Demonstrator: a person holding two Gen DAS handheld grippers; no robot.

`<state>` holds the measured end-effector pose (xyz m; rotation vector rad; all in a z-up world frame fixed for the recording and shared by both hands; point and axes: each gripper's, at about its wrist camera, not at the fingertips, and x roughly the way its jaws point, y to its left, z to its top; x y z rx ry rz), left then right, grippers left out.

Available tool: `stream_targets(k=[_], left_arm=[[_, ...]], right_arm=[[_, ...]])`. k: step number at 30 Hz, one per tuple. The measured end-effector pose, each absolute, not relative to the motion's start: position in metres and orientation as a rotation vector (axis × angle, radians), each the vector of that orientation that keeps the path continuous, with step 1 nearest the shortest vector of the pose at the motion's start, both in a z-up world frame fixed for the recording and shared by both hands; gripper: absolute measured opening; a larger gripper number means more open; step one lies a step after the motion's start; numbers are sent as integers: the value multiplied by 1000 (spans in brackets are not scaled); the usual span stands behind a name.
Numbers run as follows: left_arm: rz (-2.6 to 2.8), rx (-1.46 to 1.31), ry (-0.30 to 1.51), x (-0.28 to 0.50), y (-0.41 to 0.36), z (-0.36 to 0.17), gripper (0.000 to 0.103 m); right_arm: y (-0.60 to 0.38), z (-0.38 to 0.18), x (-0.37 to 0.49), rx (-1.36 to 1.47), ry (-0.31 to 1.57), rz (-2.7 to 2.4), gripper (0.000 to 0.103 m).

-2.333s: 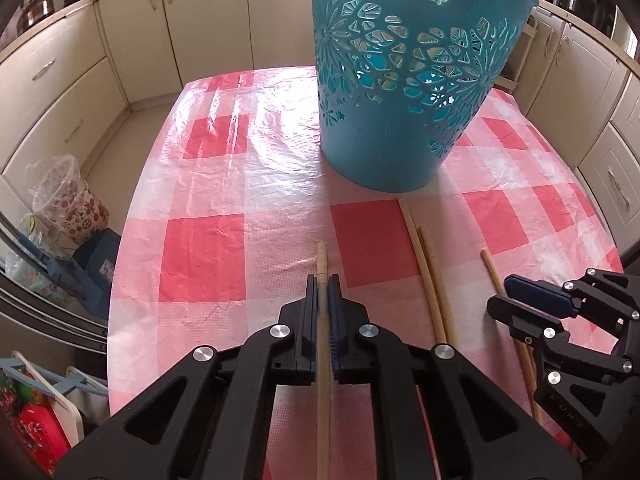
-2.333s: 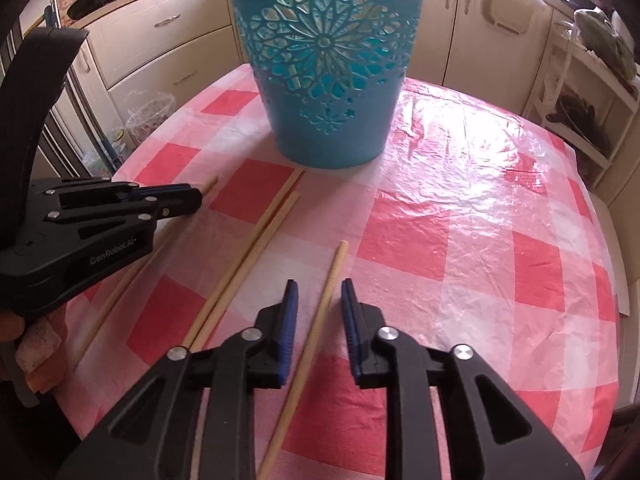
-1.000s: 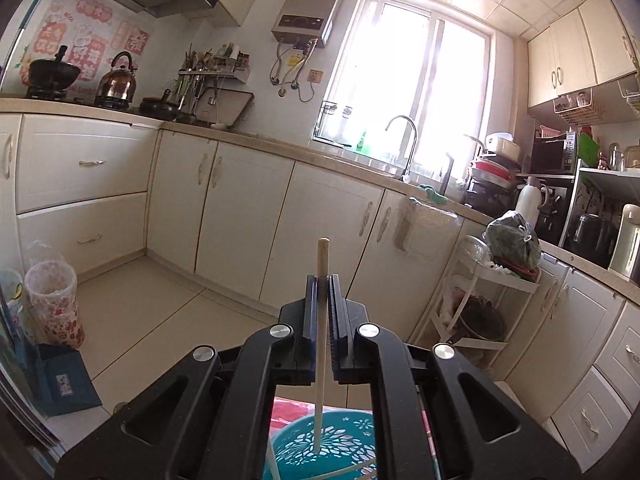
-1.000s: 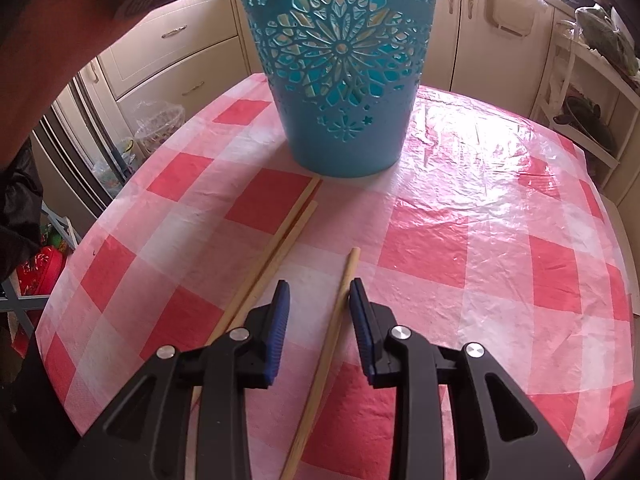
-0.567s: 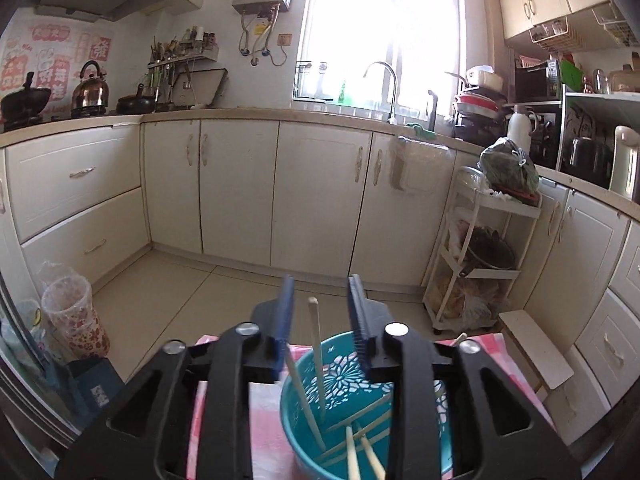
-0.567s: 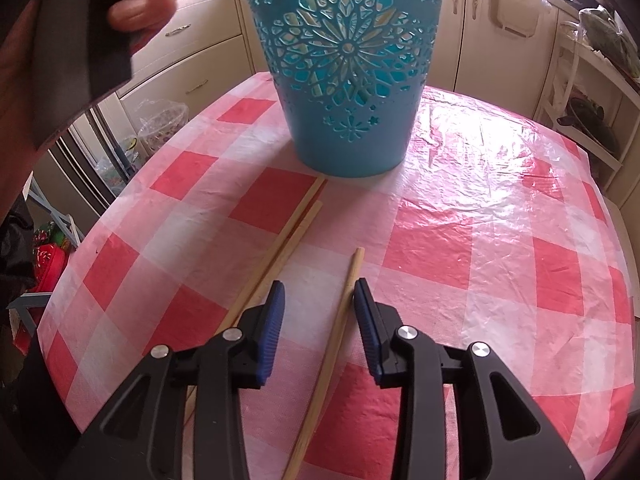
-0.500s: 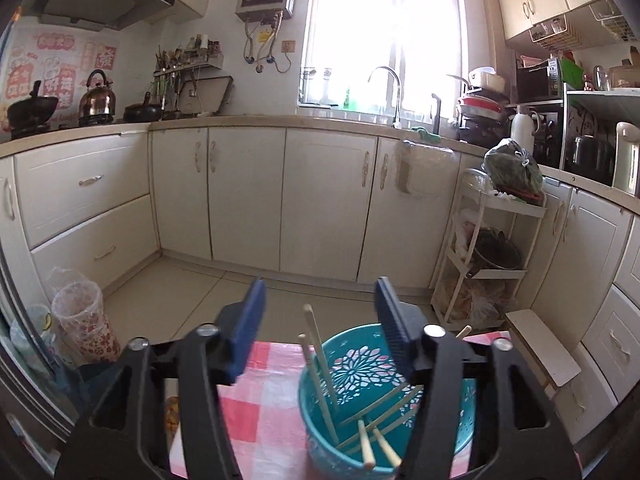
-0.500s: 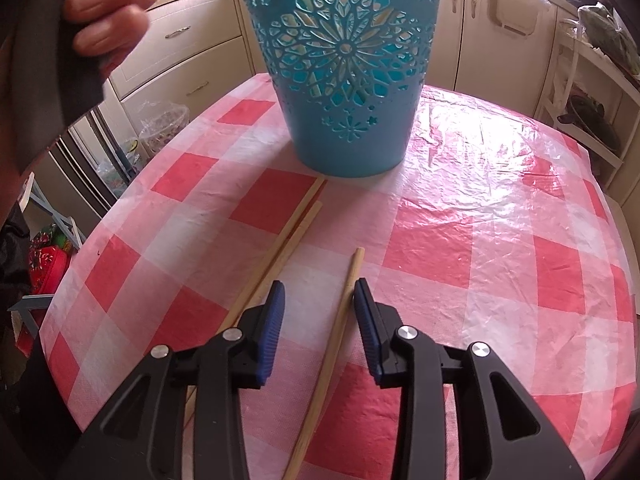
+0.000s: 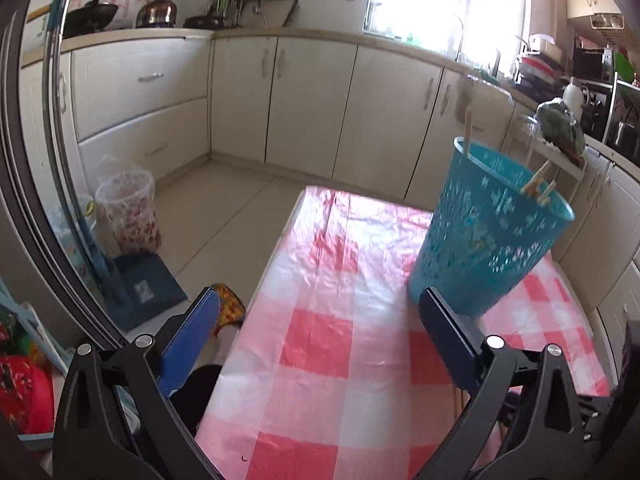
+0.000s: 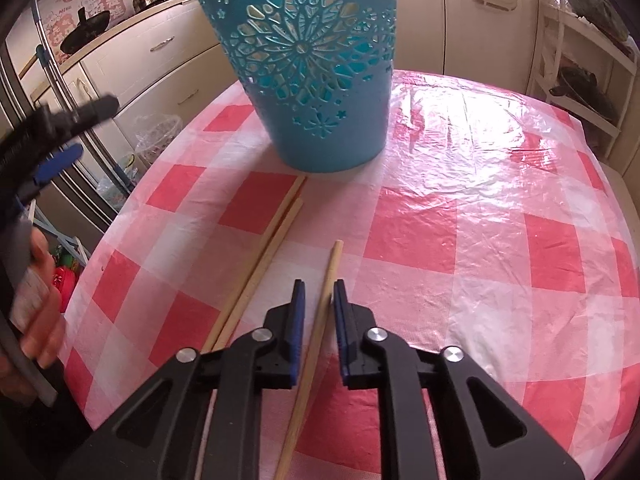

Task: Organize utensils
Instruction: 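Close the right gripper on a wooden stick while the left gripper withdraws, then lift the stick over the blue basket and open the right gripper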

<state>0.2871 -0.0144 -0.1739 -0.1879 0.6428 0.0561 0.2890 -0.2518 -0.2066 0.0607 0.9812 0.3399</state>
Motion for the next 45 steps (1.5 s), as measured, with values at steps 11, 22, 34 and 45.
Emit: stream_targets(k=[11, 22, 34, 45], left_arm=[[-16, -125, 751, 300, -42, -204, 95], [-28, -102, 812, 306, -48, -212, 95], [-27, -101, 832, 308, -48, -214, 95], [-34, -106, 834, 309, -49, -215, 95]], right_arm=[[-240, -204, 284, -71, 1000, 312, 6], [-246, -204, 278, -36, 1000, 310, 5], [-286, -126, 265, 331, 748, 486, 6], [-273, -6, 320, 445, 245, 445, 6]])
